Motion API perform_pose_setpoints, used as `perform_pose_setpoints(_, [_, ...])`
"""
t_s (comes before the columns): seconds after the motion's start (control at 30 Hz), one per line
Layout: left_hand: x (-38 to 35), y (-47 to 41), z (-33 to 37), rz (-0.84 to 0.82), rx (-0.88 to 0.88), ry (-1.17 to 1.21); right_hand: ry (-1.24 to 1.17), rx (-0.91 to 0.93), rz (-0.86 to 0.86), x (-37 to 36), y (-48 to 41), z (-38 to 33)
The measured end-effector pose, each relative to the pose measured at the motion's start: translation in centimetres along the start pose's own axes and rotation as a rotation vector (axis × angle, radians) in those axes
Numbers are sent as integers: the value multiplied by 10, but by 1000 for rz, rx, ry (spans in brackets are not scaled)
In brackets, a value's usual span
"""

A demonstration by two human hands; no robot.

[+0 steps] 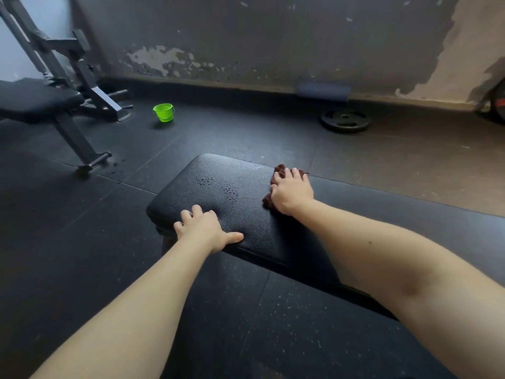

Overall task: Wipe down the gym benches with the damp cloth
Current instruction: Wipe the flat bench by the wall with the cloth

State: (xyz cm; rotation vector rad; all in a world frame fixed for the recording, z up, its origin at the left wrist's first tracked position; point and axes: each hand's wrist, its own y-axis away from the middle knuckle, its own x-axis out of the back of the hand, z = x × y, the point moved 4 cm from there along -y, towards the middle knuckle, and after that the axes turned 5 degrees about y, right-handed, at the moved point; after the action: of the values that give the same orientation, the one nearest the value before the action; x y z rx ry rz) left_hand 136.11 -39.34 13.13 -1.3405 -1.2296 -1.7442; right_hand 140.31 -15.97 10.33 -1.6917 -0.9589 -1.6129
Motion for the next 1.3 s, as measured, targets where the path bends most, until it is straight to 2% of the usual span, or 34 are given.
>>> perform_pose_setpoints(0.27, [5,2,-1,-7,-4,-2,-36,244,45,-10,98,-48])
perform_pose_setpoints(0.43, [3,12,-7,-6,-15,42,-35,346,26,-4,141,-27])
perform_pose_setpoints(0.5, [-2,15,-10,6,-26,64,0,318,18,-2,145,-5])
perform_pose_setpoints(0.6, [-11,16,-13,32,-41,120,1,156,11,0,145,23])
perform_pose_setpoints(0.73, [-18,13,-15,65,-51,162,17,8,28,-7,142,2])
perform_pose_setpoints(0.93, [-27,9,-20,113,-68,253,-31,190,26,-13,161,-36])
perform_pose_setpoints(1.03, [-30,17,-22,188,-83,377,-270,252,-36,7,169,-32])
perform_pose_setpoints(1.13, [-34,45,-25,343,-135,697,-593,252,-64,29,191,-25])
perform_pose_setpoints(1.3, [-51,116,-18,462,-396,1027,-1185,204,-153,28,234,-27])
